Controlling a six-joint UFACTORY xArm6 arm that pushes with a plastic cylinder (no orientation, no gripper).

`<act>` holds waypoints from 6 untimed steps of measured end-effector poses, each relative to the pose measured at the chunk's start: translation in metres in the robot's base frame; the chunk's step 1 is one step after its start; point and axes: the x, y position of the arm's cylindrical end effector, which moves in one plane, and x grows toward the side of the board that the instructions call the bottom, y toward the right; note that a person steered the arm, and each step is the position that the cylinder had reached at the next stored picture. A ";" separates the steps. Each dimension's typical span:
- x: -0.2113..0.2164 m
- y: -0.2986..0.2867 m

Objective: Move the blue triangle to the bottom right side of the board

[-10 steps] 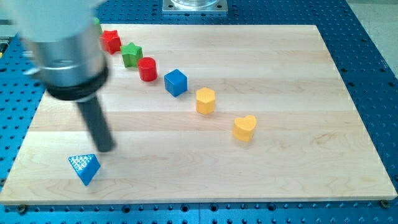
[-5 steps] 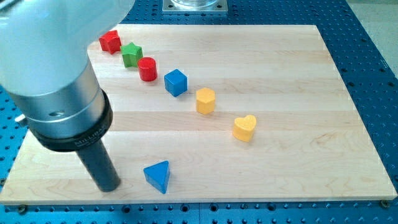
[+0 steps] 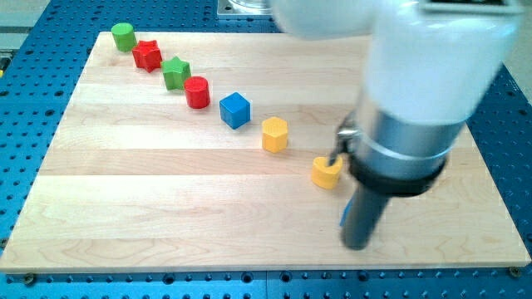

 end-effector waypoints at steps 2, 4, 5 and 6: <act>-0.005 -0.046; -0.021 -0.006; -0.035 -0.022; -0.038 -0.002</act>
